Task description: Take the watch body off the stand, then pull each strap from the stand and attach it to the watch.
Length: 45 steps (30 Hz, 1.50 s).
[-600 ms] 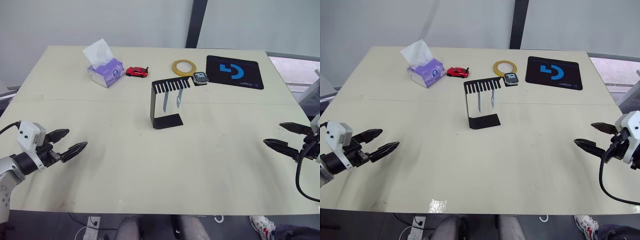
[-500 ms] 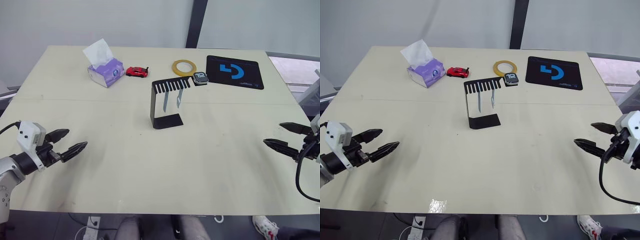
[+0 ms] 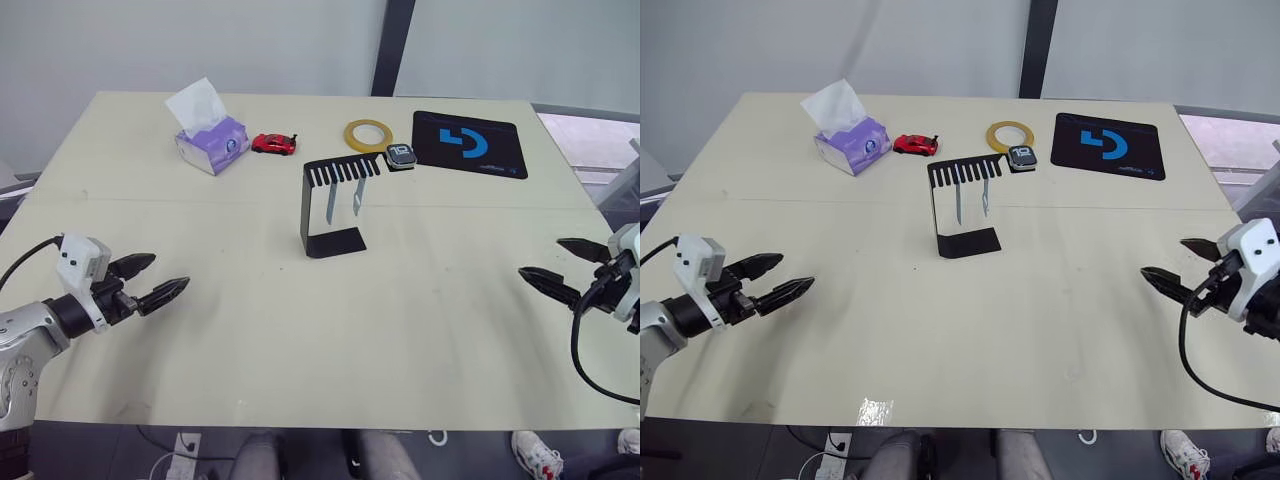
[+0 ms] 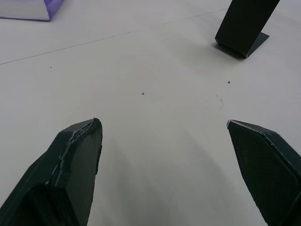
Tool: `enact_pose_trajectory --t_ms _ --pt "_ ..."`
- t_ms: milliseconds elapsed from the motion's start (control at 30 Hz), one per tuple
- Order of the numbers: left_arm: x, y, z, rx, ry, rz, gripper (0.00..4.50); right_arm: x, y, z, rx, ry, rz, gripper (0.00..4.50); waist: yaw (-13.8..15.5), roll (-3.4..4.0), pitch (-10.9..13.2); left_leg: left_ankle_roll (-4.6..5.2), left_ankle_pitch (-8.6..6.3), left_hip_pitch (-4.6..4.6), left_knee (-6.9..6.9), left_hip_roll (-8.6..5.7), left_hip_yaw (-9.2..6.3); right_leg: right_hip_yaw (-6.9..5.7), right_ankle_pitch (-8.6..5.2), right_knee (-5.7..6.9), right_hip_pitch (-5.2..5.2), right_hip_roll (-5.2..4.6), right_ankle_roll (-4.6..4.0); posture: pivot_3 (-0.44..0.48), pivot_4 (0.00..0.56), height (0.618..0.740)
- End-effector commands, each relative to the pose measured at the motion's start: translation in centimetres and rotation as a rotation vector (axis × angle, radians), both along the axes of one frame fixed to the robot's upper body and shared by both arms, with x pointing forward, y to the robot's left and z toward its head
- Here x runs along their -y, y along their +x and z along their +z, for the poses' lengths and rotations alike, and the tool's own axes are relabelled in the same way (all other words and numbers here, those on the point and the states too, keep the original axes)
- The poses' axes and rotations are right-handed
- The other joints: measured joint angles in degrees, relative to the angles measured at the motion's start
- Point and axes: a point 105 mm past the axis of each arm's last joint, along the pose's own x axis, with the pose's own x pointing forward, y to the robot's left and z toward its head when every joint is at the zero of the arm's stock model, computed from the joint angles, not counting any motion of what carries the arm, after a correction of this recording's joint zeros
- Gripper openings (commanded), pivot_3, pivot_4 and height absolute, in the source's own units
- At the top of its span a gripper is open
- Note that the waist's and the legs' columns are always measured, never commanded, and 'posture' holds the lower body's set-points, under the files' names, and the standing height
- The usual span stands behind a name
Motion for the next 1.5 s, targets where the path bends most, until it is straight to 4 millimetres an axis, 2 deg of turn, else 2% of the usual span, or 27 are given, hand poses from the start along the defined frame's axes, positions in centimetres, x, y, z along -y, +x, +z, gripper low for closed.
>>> enact_pose_trajectory --t_ms 33,167,300,400,500,600,667,767,1033,1267,1500 --pt "-0.1 0.0 0.8 0.028 -0.001 0.004 4.5 -0.7 -0.1 0.5 0.016 0.001 0.022 4.47 0.02 0.0 0.0 0.0 0.0 0.0 0.0 0.0 0.0 0.0 0.0 0.0 0.0 0.0 0.0 0.0 0.15 0.738" --pt "-0.1 0.1 0.5 0.021 0.009 0.004 4.5 -0.7 0.3 0.4 0.013 0.001 0.025 4.47 -0.08 0.0 0.0 0.0 0.0 0.01 0.0 0.0 0.0 0.0 0.0 0.0 0.0 0.0 0.0 0.0 0.15 0.738" --pt "0.2 0.2 1.1 0.036 -0.017 -0.005 4.5 -1.0 0.6 0.5 0.02 0.003 0.015 4.47 -0.03 0.0 0.0 0.0 0.0 0.0 0.02 0.0 0.01 0.01 0.0 0.03 -0.01 0.01 0.0 0.0 0.15 0.738" --pt "1.1 -0.4 1.4 0.029 -0.024 -0.086 4.5 -1.7 0.7 0.7 0.03 0.048 -0.033 4.47 0.03 0.0 0.0 0.0 0.0 0.0 0.01 0.0 -0.01 -0.01 0.0 0.02 0.0 0.0 0.0 0.0 0.15 0.738" --pt "3.3 -1.1 2.8 0.04 -0.034 -0.211 4.5 -4.0 0.0 1.2 0.046 0.084 -0.022 4.47 0.03 0.0 0.0 -0.02 0.01 -0.04 0.01 0.01 -0.03 -0.01 0.0 0.04 -0.03 -0.01 0.0 0.0 0.15 0.738" --pt "6.8 -1.6 5.4 0.071 -0.078 -0.376 4.5 -7.4 -0.5 2.6 0.093 0.169 -0.043 4.47 0.05 0.0 0.0 -0.05 0.03 -0.05 0.02 0.01 -0.08 -0.02 0.0 0.1 -0.03 -0.03 0.0 0.0 0.15 0.738" --pt "9.4 -1.9 7.3 0.102 -0.109 -0.495 4.5 -10.4 -0.6 3.8 0.135 0.239 -0.053 4.47 0.06 0.0 0.0 -0.11 0.06 -0.06 0.06 0.01 -0.12 -0.04 0.0 0.17 -0.02 -0.04 0.0 0.0 0.15 0.738" --pt "11.8 -2.1 9.7 0.153 -0.147 -0.602 4.5 -13.6 -0.6 5.2 0.178 0.307 -0.085 4.47 -0.12 0.01 -0.01 -0.15 0.08 -0.05 0.06 -0.03 -0.16 -0.06 0.0 0.19 -0.03 -0.01 0.0 0.0 0.15 0.738" --pt "15.2 -1.4 13.5 0.27 -0.164 -0.735 4.5 -17.3 1.1 8.3 0.23 0.385 -0.171 4.47 -0.13 0.0 -0.01 -0.54 0.32 -0.13 0.12 -0.09 -0.13 0.0 -0.01 0.24 -0.17 0.07 -0.01 0.0 0.15 0.738" --pt "16.6 -0.4 14.7 0.331 -0.162 -0.76 4.5 -19.2 2.0 10.1 0.259 0.388 -0.149 4.47 -0.26 0.0 -0.01 -0.51 0.34 -0.2 0.09 -0.07 -0.11 0.0 -0.01 0.18 -0.22 0.1 -0.01 0.0 0.15 0.738" --pt "17.0 -0.1 14.6 0.36 -0.125 -0.764 4.5 -20.4 2.8 10.6 0.269 0.37 -0.152 4.47 -0.31 0.0 -0.01 -0.5 0.34 -0.21 0.08 -0.07 -0.1 0.01 -0.01 0.17 -0.25 0.08 -0.01 0.0 0.15 0.738"
